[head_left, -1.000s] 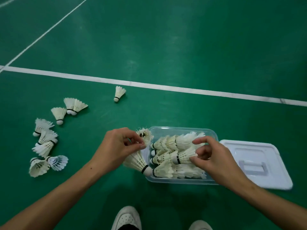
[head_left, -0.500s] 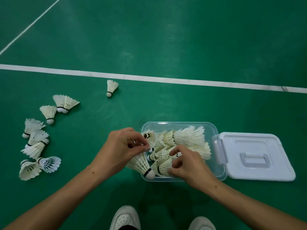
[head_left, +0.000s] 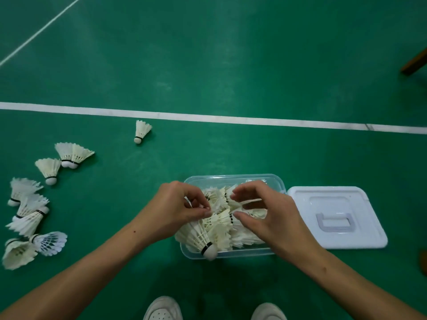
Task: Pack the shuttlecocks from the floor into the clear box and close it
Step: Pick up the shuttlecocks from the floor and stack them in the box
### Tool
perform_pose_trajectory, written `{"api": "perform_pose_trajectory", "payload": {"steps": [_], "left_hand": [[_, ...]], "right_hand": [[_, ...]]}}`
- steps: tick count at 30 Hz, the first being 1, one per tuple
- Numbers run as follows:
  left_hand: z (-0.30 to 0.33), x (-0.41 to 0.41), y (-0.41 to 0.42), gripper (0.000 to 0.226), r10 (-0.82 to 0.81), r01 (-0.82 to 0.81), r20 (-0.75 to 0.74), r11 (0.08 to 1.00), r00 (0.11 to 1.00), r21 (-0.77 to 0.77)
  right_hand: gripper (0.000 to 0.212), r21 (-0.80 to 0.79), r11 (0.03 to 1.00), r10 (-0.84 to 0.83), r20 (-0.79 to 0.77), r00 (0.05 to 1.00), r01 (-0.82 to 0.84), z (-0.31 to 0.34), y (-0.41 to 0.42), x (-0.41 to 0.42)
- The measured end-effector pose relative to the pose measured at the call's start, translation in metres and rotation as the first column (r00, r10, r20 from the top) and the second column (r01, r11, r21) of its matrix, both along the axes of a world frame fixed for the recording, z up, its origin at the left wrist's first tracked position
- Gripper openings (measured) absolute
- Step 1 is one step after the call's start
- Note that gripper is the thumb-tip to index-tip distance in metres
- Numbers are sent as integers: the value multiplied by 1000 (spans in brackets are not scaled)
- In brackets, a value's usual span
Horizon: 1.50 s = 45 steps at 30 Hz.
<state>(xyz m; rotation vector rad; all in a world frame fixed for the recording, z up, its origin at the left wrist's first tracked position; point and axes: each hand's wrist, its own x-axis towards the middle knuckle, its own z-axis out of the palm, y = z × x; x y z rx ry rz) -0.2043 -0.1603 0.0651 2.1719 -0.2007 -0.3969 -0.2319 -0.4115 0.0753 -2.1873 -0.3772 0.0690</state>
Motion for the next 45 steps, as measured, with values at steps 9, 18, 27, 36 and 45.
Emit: {"api": "perform_pose_trajectory", "payload": {"steps": [9,18,27,36,45], "left_hand": [[12,21,-16,11,-126,128,-38,990,991,53],[22,12,0,35,22,-21,14,993,1000,-116],[10,1,33,27,151,-139,140,986,979,-90],[5,-2,22,42,-95,68,375,994,922,82],[19,3,-1,67,-237,231,177,971,955,55]], "right_hand": [[56,-218,974,118,259,959,-61,-33,18,13],[47,-171,983,-42,129,991,64,-31,-9,-7],[46,-300,953,-14,-162,987,-36,-56,-7,-25],[43,-320,930,53,-371,927,-182,-65,25,1],[40,-115,992,0,-420,908,-53,-18,-12,13]]}}
